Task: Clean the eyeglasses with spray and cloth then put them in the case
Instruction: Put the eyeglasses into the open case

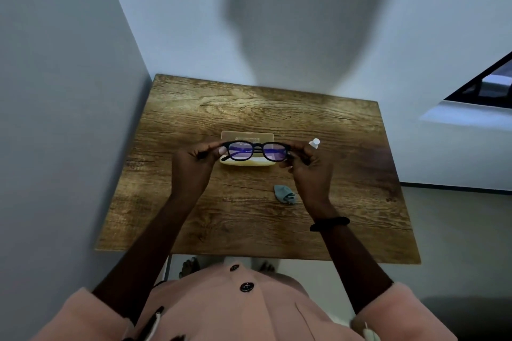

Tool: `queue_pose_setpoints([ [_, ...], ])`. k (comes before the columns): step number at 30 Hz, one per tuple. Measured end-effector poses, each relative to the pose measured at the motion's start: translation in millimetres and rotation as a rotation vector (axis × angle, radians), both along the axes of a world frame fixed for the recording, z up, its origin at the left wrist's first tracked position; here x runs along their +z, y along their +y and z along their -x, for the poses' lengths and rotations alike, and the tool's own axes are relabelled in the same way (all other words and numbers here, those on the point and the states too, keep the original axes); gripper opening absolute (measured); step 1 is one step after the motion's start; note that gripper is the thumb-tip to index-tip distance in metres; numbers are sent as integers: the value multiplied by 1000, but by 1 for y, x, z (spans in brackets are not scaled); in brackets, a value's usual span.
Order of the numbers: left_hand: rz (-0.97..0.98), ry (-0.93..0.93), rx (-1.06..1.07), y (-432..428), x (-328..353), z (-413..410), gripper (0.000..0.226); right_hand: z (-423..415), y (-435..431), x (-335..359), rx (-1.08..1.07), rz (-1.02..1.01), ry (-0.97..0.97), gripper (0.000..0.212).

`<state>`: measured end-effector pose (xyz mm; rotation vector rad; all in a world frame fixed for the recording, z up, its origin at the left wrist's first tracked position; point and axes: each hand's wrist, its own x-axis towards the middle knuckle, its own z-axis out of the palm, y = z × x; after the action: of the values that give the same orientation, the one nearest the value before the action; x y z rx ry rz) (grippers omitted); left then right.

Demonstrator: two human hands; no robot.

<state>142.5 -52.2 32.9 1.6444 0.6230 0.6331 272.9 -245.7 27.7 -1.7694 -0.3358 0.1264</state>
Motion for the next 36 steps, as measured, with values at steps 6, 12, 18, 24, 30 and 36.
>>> queue_pose_setpoints([
  [6, 27, 162, 52, 11, -21, -10, 24, -13, 15, -38, -20, 68, 54, 22],
  [12, 47, 237, 40, 24, -45, -23, 24, -18, 23, -53, -29, 268, -71, 24],
  [18, 38, 285, -1, 36, -61, -36, 26, -28, 29, -61, 4, 493, -211, 26],
  [24, 29, 343, -33, 39, -71, -39, 22, -31, 30, -70, 67, 635, -267, 24],
  [30, -33, 385, -115, 44, -72, -42, 22, -32, 31, -77, 83, 644, -234, 30],
  [36, -189, 428, -232, 51, -76, -40, 25, -31, 29, -78, 92, 657, -238, 31],
])
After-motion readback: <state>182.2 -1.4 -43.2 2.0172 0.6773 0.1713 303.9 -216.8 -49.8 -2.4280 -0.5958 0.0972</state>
